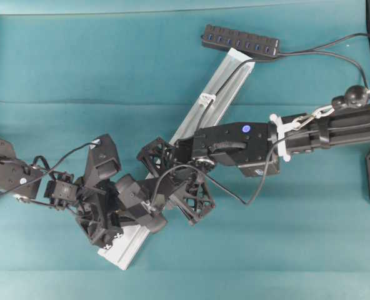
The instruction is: Pass the USB cable through three rings with both arms.
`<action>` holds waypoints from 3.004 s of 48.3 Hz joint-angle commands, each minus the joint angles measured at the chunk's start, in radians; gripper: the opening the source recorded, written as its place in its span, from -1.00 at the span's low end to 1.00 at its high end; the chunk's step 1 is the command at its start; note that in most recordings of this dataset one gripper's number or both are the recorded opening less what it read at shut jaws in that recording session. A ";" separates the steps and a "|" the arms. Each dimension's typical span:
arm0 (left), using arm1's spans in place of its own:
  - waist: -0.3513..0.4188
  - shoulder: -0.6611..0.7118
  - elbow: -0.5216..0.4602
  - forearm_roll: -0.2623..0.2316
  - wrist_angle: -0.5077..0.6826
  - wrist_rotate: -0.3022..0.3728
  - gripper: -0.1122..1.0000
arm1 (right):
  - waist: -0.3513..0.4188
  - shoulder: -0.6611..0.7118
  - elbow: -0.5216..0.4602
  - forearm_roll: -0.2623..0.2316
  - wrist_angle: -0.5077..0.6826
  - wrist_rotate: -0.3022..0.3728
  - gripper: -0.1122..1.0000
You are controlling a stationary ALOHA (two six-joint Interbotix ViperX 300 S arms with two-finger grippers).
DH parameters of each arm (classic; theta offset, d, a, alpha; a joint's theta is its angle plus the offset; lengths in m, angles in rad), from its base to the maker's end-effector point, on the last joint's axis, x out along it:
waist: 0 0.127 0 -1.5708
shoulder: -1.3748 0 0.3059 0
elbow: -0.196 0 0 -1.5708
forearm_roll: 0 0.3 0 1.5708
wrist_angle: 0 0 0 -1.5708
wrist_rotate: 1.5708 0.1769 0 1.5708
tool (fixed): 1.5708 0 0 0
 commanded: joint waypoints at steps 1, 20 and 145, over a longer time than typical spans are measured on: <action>-0.002 -0.012 -0.020 0.002 -0.011 0.005 -0.66 | -0.006 -0.008 -0.005 0.003 -0.008 0.008 -0.69; -0.002 -0.017 -0.011 0.002 -0.005 -0.006 -0.66 | -0.015 -0.011 0.003 0.003 0.011 0.012 -0.49; -0.080 -0.621 0.017 0.002 0.396 -0.003 -0.66 | -0.179 -0.549 0.515 0.003 -0.537 0.552 0.78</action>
